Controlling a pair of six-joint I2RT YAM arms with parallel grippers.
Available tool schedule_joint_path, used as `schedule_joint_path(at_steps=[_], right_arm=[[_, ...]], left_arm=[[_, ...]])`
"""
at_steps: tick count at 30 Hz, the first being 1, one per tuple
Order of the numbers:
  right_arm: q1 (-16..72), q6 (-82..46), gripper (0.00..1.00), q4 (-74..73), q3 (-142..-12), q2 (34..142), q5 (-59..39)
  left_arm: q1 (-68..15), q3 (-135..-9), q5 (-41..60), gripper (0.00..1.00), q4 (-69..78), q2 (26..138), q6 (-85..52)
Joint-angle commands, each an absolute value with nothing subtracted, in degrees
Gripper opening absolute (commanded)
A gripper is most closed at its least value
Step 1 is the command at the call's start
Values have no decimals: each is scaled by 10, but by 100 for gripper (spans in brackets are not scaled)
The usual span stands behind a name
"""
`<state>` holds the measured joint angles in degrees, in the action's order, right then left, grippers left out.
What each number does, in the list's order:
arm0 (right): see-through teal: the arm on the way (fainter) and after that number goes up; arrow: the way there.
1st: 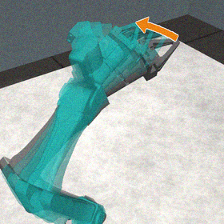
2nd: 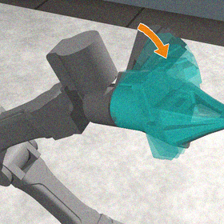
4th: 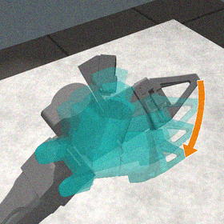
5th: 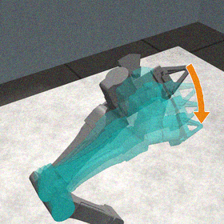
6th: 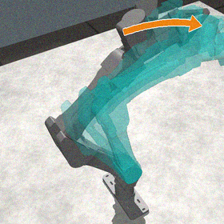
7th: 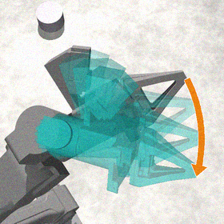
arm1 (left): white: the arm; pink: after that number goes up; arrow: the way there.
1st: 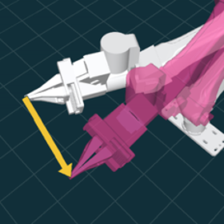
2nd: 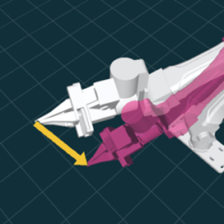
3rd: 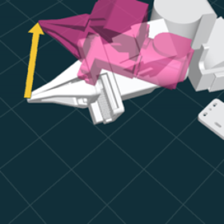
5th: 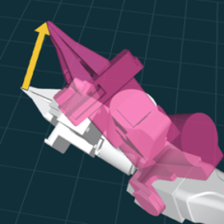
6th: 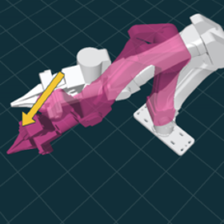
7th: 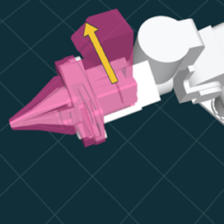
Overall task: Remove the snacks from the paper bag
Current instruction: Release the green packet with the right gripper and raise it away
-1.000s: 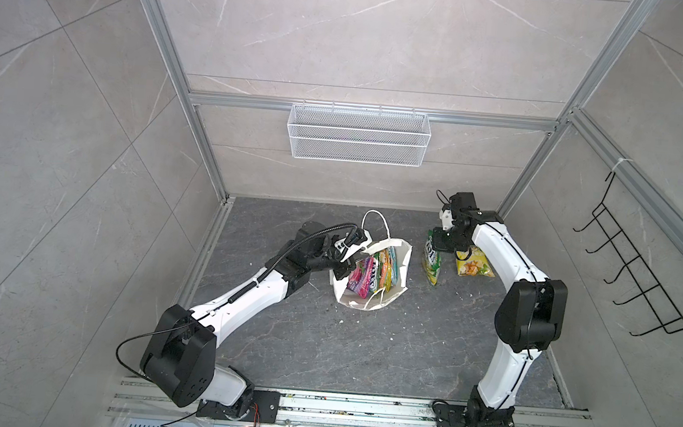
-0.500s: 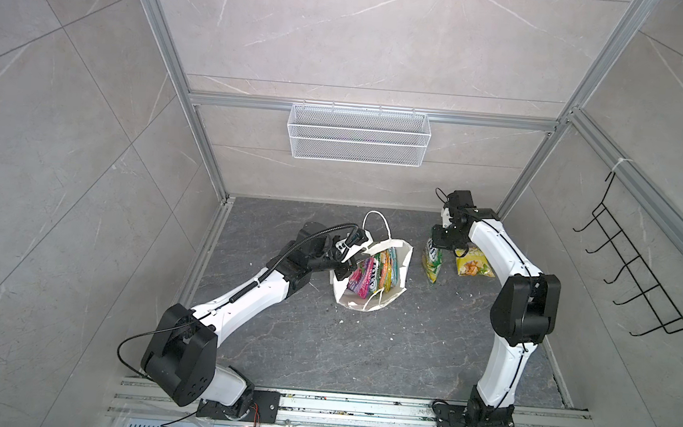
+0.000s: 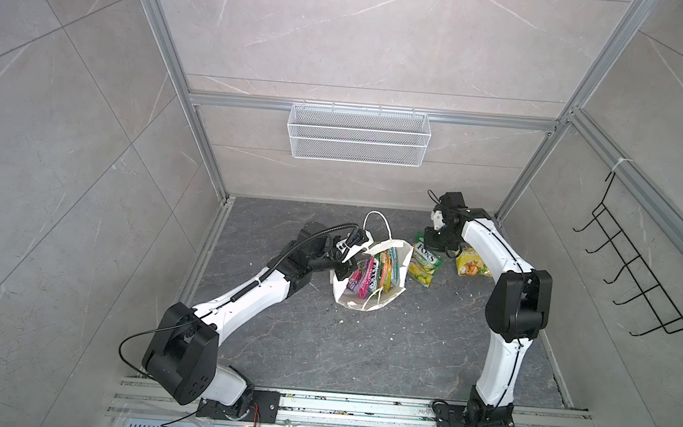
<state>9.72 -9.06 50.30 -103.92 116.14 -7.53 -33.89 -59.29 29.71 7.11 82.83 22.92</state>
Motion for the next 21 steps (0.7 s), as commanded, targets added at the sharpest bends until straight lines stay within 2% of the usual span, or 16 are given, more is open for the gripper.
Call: schedule_joint_path(at_steps=[1, 3, 12, 21], right_arm=[[109, -134, 0, 454, -1021, 1131, -211], [108, -161, 0, 430, -1007, 1125, -204], [92, -166, 0, 430, -978, 1149, -21], [66, -156, 0, 463, -985, 1180, 58]], left_arm=[[-347, -599, 325, 0, 90, 832, 222], [-348, -599, 326, 0, 90, 833, 222], [-350, -594, 323, 0, 92, 827, 223], [-351, -593, 325, 0, 91, 826, 222]])
